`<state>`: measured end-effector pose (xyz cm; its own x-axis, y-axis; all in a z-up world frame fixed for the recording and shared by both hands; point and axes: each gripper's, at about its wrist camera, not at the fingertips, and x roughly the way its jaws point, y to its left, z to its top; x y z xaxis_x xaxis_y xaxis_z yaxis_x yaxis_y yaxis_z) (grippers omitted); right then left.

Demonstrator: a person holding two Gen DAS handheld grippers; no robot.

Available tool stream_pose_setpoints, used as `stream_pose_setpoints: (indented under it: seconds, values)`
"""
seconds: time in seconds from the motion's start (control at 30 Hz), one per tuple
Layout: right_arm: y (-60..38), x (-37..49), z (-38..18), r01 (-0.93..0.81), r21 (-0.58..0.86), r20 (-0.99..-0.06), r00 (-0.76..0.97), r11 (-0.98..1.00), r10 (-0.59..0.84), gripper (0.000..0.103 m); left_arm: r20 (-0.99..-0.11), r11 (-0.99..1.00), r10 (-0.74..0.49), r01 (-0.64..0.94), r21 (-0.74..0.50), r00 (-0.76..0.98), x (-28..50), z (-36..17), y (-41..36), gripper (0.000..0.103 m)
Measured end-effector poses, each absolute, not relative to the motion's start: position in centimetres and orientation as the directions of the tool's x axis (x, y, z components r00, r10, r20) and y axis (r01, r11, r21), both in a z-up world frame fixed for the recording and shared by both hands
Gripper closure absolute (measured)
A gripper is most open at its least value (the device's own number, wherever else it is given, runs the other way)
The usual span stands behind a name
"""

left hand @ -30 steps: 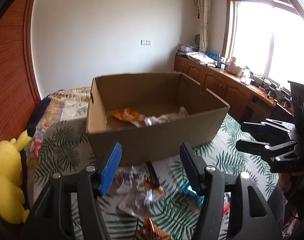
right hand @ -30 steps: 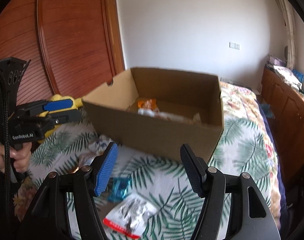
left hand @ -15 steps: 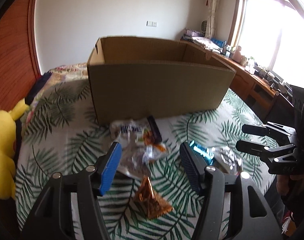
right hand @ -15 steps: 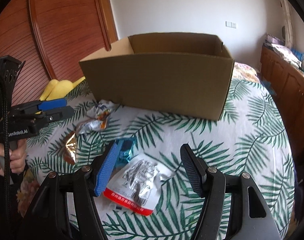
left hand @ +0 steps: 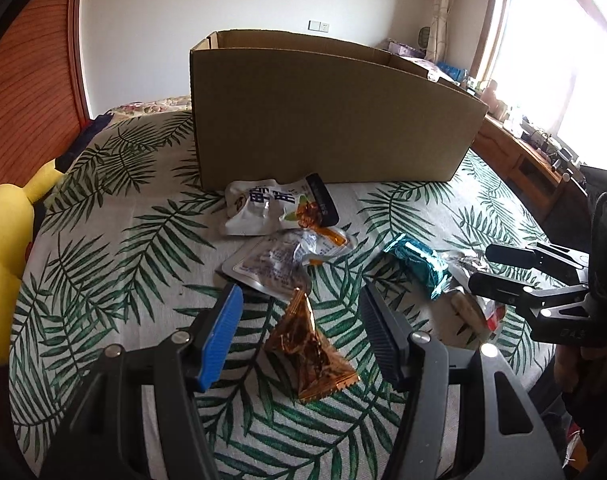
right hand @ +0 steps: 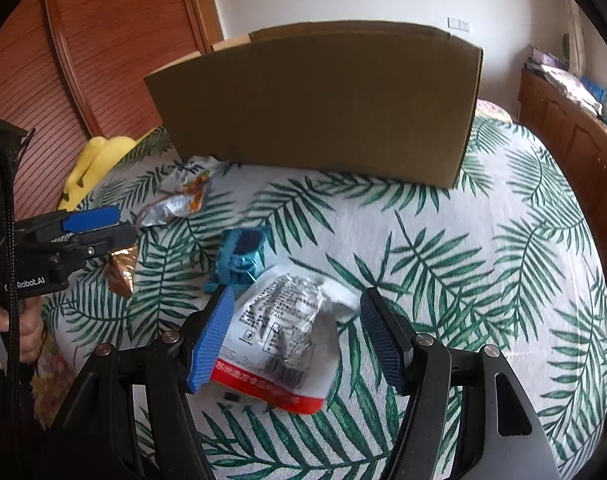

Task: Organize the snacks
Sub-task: 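Move both open tools back from the box to the snack pile, then close the left tool on the orange triangular pack while the right tool grips the white red-band pouch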

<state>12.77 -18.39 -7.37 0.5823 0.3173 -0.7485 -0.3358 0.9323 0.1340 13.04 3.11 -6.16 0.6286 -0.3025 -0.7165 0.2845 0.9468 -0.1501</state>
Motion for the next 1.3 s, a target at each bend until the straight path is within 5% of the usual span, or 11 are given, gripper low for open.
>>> stream_pose_setpoints:
  seconds: [0.5, 0.87, 0.93, 1.3]
  values:
    - [-18.8, 12.9, -8.0, -0.347, 0.176, -0.755, 0.553, 0.921, 0.352, 0.033, -0.732, 0.951, -0.290, 0.269, -0.151, 0.616, 12.6, -7.0, 3.3, 0.042]
    - [-20.0, 13.0, -7.8, -0.353, 0.205, -0.752, 0.540, 0.913, 0.378, 0.047, -0.740, 0.952, -0.287, 0.266, -0.150, 0.609, 12.3, -7.2, 3.6, 0.042]
    - [-20.5, 13.0, -7.4, -0.341, 0.216, -0.740, 0.554, 0.915, 0.381, 0.058, -0.740, 0.952, -0.286, 0.267, -0.149, 0.609, 12.3, -7.2, 3.6, 0.042]
    - [-20.9, 13.4, -7.5, -0.329, 0.249, -0.751, 0.529, 0.911, 0.396, 0.051, -0.745, 0.956, -0.270, 0.265, -0.129, 0.610, 12.3, -7.1, 3.7, 0.045]
